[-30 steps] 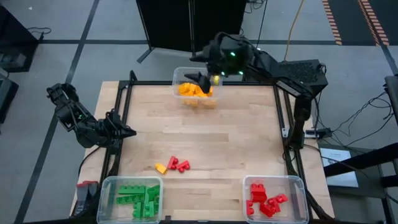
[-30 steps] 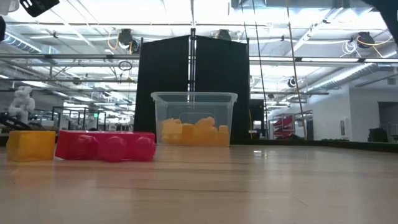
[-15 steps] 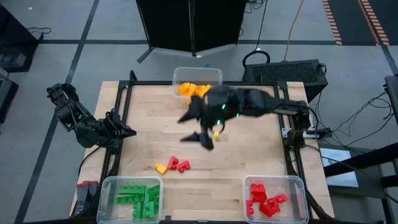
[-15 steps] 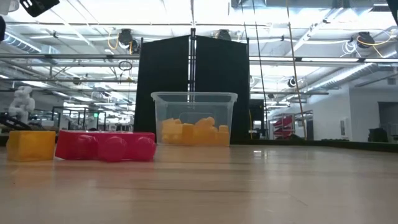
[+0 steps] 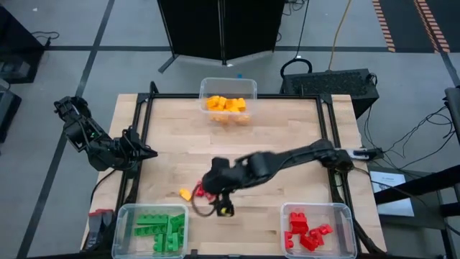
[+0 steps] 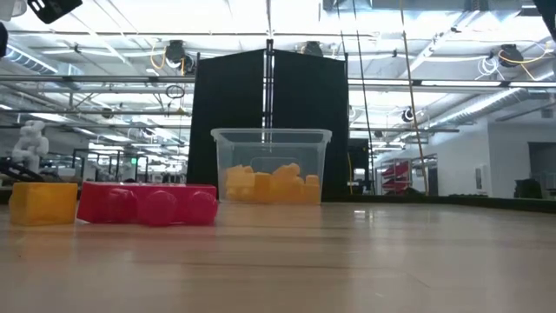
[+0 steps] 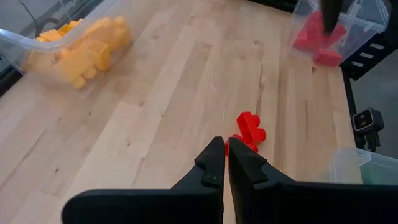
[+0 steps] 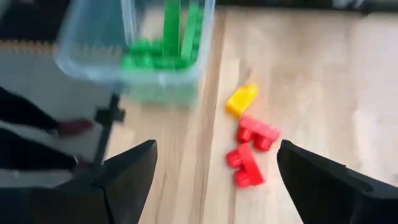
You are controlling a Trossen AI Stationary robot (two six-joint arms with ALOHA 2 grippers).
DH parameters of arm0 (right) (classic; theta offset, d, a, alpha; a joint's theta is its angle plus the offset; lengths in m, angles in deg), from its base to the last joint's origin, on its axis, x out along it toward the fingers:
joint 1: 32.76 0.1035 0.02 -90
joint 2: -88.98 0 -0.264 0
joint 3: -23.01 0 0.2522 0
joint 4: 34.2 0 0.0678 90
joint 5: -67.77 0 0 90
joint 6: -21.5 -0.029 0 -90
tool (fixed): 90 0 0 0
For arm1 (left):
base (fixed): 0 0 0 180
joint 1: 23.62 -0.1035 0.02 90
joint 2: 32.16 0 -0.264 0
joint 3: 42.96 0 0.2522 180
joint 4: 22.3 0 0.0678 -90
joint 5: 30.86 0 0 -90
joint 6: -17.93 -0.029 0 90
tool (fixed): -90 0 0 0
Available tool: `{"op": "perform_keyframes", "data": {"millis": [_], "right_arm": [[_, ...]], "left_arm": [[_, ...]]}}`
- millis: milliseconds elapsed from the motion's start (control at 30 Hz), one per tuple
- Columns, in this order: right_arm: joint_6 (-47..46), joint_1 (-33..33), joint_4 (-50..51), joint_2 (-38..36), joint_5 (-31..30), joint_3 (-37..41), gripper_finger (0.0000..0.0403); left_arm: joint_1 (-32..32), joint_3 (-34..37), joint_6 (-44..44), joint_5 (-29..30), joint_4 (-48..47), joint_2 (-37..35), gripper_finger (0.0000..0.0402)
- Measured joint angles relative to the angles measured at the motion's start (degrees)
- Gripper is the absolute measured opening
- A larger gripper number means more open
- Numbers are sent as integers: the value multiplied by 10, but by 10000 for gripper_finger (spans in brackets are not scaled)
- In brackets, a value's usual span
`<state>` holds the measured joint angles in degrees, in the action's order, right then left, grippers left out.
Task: Sort blocks
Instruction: Put the red game piece into the bottom right transparent bin
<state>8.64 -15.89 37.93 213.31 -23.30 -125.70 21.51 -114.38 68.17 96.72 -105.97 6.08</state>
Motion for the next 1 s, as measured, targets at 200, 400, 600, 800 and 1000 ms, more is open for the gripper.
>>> {"op": "perform_keyframes", "data": {"millis": [200,400,600,800,1000], "right_arm": [[54,10,-14,84,0,0,325],[109,3,-18,150,-2,0,325],[136,-18,-14,185,-2,0,325],[142,-46,7,198,-2,-1,325],[155,-69,23,200,26,-1,325]], "left_arm": [[0,0,0,0,0,0,3],[0,0,0,0,0,0,3],[0,0,0,0,0,0,3],[0,0,0,0,0,0,3],[0,0,0,0,0,0,3]]}}
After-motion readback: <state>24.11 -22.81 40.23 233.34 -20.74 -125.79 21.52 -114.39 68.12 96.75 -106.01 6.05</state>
